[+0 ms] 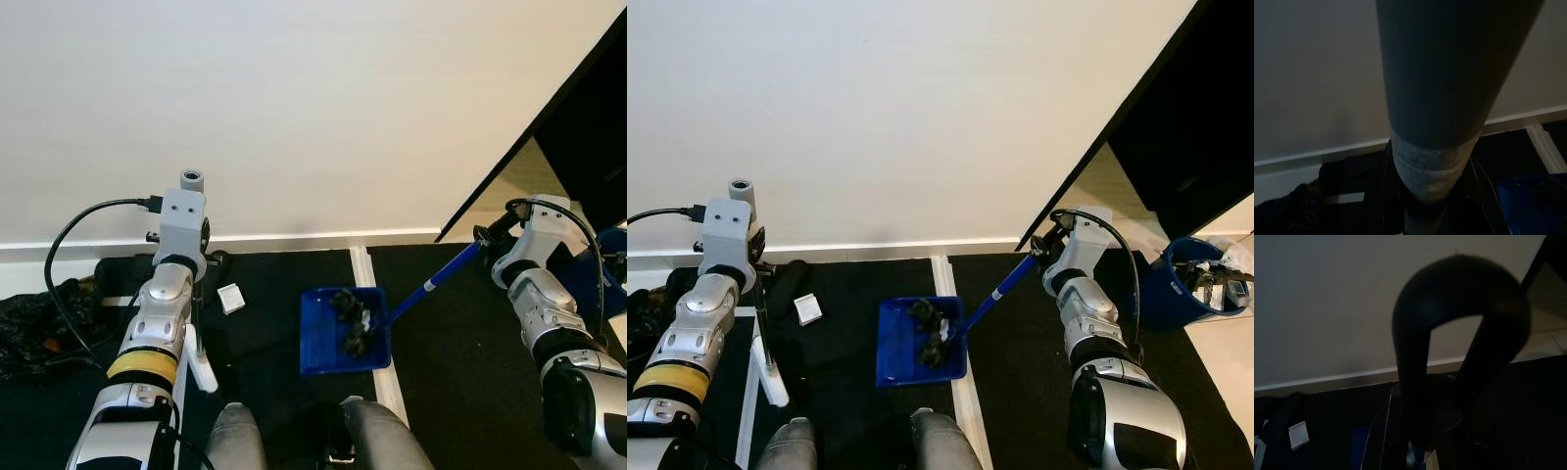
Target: Sweep floor
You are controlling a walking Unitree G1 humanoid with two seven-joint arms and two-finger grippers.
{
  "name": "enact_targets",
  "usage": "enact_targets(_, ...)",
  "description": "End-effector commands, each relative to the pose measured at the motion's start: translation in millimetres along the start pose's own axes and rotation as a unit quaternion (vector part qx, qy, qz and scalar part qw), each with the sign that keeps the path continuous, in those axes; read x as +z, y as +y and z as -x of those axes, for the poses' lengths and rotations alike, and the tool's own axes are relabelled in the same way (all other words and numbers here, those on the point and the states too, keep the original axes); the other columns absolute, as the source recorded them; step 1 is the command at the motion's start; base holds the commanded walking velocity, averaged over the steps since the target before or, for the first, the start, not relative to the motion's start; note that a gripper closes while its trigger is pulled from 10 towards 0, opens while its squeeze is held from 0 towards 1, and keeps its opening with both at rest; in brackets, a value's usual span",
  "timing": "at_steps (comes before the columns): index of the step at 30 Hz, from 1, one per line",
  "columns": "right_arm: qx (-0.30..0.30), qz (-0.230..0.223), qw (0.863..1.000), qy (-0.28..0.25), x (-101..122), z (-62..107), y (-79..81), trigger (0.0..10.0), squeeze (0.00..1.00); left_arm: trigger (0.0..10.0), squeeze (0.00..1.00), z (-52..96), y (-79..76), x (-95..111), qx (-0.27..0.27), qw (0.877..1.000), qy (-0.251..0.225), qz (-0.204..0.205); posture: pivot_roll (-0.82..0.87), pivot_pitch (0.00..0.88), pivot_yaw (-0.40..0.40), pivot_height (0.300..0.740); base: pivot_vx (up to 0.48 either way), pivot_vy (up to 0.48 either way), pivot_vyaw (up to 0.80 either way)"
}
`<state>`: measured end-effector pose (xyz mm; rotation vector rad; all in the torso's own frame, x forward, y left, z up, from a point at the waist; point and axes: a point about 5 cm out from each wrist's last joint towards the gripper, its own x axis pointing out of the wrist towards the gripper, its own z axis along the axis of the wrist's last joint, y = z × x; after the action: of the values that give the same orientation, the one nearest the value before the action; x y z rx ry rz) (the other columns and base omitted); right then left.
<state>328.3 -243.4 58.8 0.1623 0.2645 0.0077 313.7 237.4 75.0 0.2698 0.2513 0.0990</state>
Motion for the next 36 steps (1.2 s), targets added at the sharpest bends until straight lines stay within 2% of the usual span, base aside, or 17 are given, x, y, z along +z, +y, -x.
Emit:
enact_targets(1,-0.002,0.005,1.0,-0.012,8,-1.7,-1.6,0.0,0.0,10.0,0.0,-0.8,-2.5,0,0.006,1.0,0.001,-0.001,0.11,0.016,-0.153,0.74,0.0,-0.48,0.0)
enact_targets(7,-0.002,0.005,1.0,-0.01,6,-2.0,0.3,0.0,0.0,10.0,0.0,-0.7,-2.1,-2,0.007,1.0,0.004,-0.004,0.11,0.012,-0.149,0.74,0.0,-0.48,0.0)
enact_targets(10,-0.004,0.004,1.0,-0.011,5,-1.5,-0.1,0.0,0.0,10.0,0.0,-1.3,2.1,-1,0.022,1.0,0.002,0.013,0.11,0.01,-0.148,0.74,0.0,0.0,0.0)
enact_targets(21,-0.009,0.007,1.0,-0.008,4,-0.1,-3.7,0.0,0.0,10.0,0.0,-3.1,-3.1,-1,0.017,1.0,0.004,0.007,0.1,0.009,-0.16,0.74,0.0,0.0,0.0)
enact_targets(29,-0.007,0.009,1.0,-0.006,6,-2.0,-0.7,0.0,0.0,10.0,0.0,-3.0,-6.7,-4,0.016,1.0,0.008,0.009,0.1,0.014,-0.164,0.74,0.0,0.0,0.0)
enact_targets(36,-0.013,0.0,1.0,0.001,-7,0.3,5.2,0.0,0.0,10.0,0.0,-1.8,-6.0,-6,0.011,1.0,0.01,0.005,0.11,0.024,-0.133,0.74,0.0,0.0,0.0)
